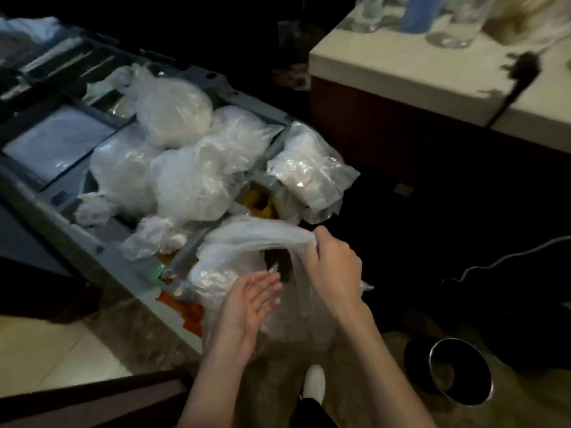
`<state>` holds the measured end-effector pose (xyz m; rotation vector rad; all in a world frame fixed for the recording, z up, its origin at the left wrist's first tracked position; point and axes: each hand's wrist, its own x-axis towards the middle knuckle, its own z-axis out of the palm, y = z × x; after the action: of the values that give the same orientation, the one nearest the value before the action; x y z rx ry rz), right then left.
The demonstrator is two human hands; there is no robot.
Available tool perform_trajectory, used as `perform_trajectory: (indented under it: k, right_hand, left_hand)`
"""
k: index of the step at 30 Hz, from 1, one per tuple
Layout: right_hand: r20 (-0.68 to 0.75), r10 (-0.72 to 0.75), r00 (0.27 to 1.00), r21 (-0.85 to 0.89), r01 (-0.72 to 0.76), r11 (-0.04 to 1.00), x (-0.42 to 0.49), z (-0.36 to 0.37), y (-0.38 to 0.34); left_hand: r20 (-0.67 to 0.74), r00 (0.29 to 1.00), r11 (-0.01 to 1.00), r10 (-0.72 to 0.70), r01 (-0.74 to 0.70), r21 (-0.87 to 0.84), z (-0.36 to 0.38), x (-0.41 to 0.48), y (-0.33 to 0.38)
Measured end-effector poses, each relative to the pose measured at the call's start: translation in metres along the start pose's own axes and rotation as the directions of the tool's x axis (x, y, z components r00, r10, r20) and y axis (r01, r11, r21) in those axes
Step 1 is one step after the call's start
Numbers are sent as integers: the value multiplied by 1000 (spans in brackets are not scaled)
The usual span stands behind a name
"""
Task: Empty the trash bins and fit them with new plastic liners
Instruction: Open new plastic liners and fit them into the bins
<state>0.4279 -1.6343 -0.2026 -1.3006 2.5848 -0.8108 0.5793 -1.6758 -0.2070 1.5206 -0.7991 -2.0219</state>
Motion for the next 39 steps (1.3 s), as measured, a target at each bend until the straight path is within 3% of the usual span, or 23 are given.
perform_trajectory:
  k: [5,8,11,13,15,16,19,23,32,39]
  right_hand:
    - [-159,164,974,114,-147,983,-44,-69,30]
    - [-230,231,945,188,-189,964,-88,-102,40]
    - [-217,267,939,211,-222,952,-142,-124,46]
    - [-202,266,942,199,-227,953,-184,-131,43]
    - [-196,292,936,178,-259,949,-225,-133,42]
    - [-188,321,928,159,-294,943,-245,-132,44]
    - [-138,403,904,124,-388,913,-306,-129,46]
    - [-200,447,872,151,-423,893,-358,-145,44]
    - [-330,641,693,228,-601,766,-468,-189,79]
    - [-439,727,529,347,-646,680,-552,-251,138]
  left_hand:
    - [183,983,999,6,-12,32,31,-29,-8]
    - [377,925,995,38,-69,70,51,-60,-19]
    - [572,819,996,39,-75,40,70,-99,-37]
    - [748,664,993,-13,-81,89,79,-134,-54]
    - [824,554,973,-121,-96,208,81,-168,-78]
    - [826,543,963,-151,-107,247,79,-181,-95]
    - [775,604,957,-185,-69,282,61,-216,-140]
    - [756,608,955,-242,11,297,61,-251,-166]
    - [771,460,873,-440,19,487,94,-338,-255]
    - [762,335,776,-554,-125,619,146,-434,-327]
